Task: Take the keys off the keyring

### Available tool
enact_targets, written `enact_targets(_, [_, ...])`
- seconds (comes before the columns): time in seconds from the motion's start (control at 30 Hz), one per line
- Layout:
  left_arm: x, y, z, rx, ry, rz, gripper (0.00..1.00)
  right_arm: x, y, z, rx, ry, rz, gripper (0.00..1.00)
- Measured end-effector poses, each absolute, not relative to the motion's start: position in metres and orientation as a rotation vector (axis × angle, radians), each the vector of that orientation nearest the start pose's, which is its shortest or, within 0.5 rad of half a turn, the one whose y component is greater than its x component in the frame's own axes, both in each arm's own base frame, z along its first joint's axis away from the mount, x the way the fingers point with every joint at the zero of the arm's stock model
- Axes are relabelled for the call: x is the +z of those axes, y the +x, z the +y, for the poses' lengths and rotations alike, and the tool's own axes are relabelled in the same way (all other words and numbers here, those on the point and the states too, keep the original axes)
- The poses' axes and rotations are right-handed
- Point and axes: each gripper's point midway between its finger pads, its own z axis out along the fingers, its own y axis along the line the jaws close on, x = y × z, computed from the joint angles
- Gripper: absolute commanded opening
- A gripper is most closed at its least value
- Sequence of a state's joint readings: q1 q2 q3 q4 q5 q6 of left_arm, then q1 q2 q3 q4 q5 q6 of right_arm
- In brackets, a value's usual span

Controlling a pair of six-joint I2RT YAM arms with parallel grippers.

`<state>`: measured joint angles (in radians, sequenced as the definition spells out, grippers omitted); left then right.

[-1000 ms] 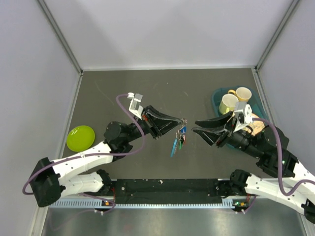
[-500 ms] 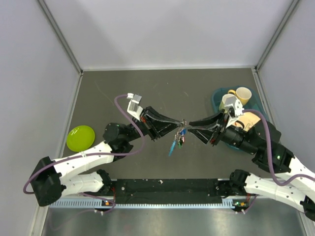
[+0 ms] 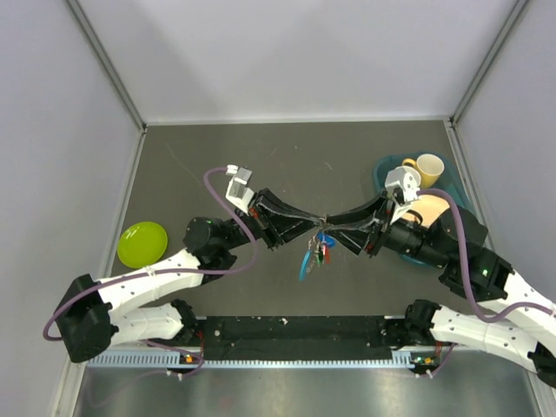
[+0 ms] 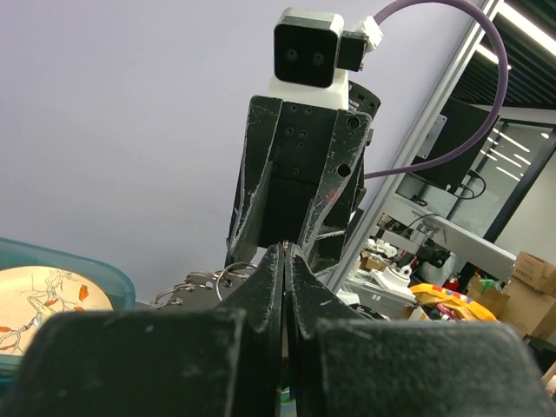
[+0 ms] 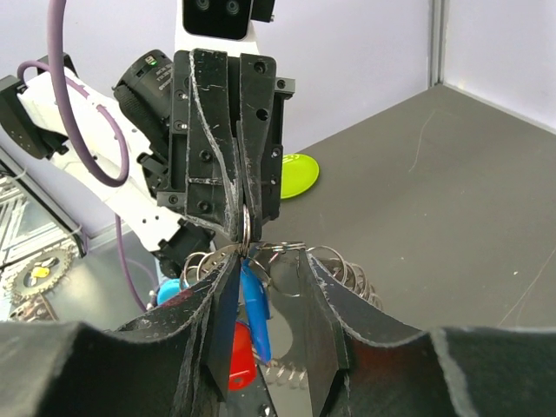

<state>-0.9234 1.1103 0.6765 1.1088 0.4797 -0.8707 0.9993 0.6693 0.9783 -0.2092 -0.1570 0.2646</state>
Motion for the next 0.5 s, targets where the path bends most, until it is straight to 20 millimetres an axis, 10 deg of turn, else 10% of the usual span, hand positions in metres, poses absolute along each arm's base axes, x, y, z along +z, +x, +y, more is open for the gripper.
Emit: enact_targets(0.5, [0.4174, 0.113, -0.3325, -1.844, 0.562, 0.99, 0.0, 0.3979, 0.1149, 0.257, 1.148, -0.708, 1.394, 0.27])
